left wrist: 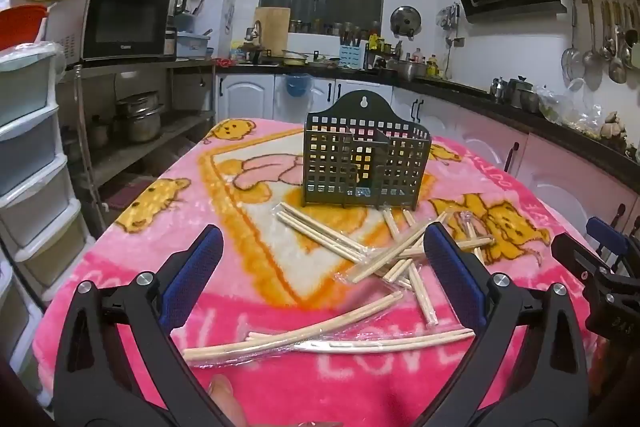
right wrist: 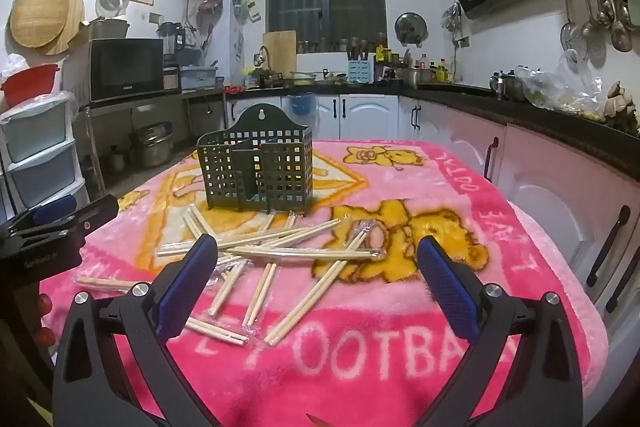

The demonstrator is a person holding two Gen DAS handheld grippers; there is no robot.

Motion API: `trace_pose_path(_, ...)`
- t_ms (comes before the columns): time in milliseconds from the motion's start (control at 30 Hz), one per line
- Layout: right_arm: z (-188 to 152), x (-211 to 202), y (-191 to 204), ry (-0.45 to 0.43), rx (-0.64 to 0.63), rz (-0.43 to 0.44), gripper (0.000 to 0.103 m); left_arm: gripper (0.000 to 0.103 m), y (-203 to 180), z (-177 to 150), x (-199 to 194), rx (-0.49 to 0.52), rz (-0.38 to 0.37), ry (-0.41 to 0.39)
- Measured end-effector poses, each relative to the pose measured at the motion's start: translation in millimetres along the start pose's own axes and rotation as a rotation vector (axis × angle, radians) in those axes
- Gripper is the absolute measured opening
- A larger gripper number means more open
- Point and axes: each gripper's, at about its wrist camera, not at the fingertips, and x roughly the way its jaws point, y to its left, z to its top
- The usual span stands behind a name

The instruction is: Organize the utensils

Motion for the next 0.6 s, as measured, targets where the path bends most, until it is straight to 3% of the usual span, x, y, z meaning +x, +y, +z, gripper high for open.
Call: trace_pose_path(600, 0.4, -0.3, 0.8, 0.010, 0.001, -0.003, 0.097, 0.093, -1.0, -0.4, 1.2, 0.007, 0.002, 0.007)
